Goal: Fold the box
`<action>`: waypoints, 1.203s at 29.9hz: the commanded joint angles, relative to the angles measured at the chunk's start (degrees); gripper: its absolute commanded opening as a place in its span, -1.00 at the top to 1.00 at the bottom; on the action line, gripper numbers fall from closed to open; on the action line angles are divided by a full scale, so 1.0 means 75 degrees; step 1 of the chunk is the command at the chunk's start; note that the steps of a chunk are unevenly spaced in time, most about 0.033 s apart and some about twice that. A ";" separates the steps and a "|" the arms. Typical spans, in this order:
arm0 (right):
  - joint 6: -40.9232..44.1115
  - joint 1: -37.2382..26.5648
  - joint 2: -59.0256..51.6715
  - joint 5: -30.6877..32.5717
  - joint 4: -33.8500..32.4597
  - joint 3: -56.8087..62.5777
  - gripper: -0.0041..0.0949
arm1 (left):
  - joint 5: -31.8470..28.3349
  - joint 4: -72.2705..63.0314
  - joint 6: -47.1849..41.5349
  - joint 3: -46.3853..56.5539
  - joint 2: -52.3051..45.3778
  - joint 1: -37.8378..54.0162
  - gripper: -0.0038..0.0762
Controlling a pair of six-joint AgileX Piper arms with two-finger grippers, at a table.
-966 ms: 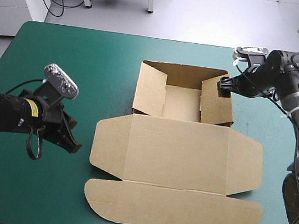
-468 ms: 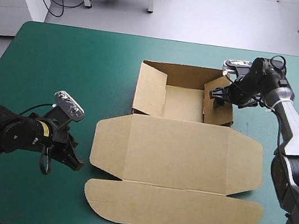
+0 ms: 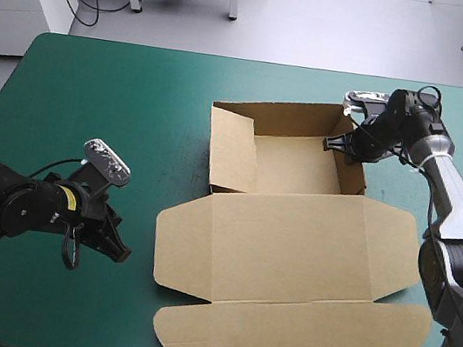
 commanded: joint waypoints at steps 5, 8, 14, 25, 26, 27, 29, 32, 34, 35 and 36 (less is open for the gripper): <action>-0.0217 -0.0624 -0.0961 -0.0196 -0.0152 -0.0954 0.96 | -0.0280 -0.0060 -0.0036 -0.0185 -0.0107 -0.0030 0.93; -0.0328 -0.1192 -0.1134 -0.0072 -0.0184 -0.1063 0.96 | -0.0233 -0.0060 -0.0036 -0.0185 -0.0107 -0.0030 0.93; -0.0328 -0.2548 -0.1246 0.0057 -0.0214 -0.1063 0.96 | -0.0218 0.0045 -0.0036 -0.0185 -0.0107 -0.0030 0.93; -0.0423 -0.4291 -0.1085 0.0195 -0.0269 -0.1063 0.95 | -0.0253 0.0165 -0.0036 -0.0185 -0.0107 -0.0030 0.93; -0.0470 -0.4351 -0.1027 0.0233 -0.0269 -0.1063 0.94 | -0.0305 0.0165 -0.0036 -0.0185 -0.0107 -0.0030 0.93; -0.0502 -0.4426 -0.0992 0.0253 -0.0288 -0.1047 0.93 | -0.0324 0.0165 -0.0036 -0.0185 -0.0107 -0.0030 0.93; -0.0502 -0.4487 -0.0913 0.0253 -0.0397 -0.1026 0.86 | -0.0338 0.0165 -0.0063 -0.0199 -0.0107 -0.0030 0.93; -0.0488 -0.4503 -0.0778 0.0141 -0.0653 -0.0991 0.60 | -0.0357 0.0177 -0.0154 -0.0199 -0.0107 -0.0030 0.93; -0.0399 -0.4503 -0.0706 0.0088 -0.0756 -0.1004 0.28 | -0.0337 0.0177 -0.0154 -0.0199 -0.0107 -0.0030 0.93; -0.0273 -0.4503 -0.0706 0.0055 -0.0802 -0.1004 0.09 | -0.0337 0.0177 -0.0154 -0.0199 -0.0107 -0.0030 0.93; -0.0160 -0.4503 -0.0700 0.0030 -0.0856 -0.1004 -0.09 | -0.0317 0.0177 -0.0154 -0.0199 -0.0107 -0.0030 0.93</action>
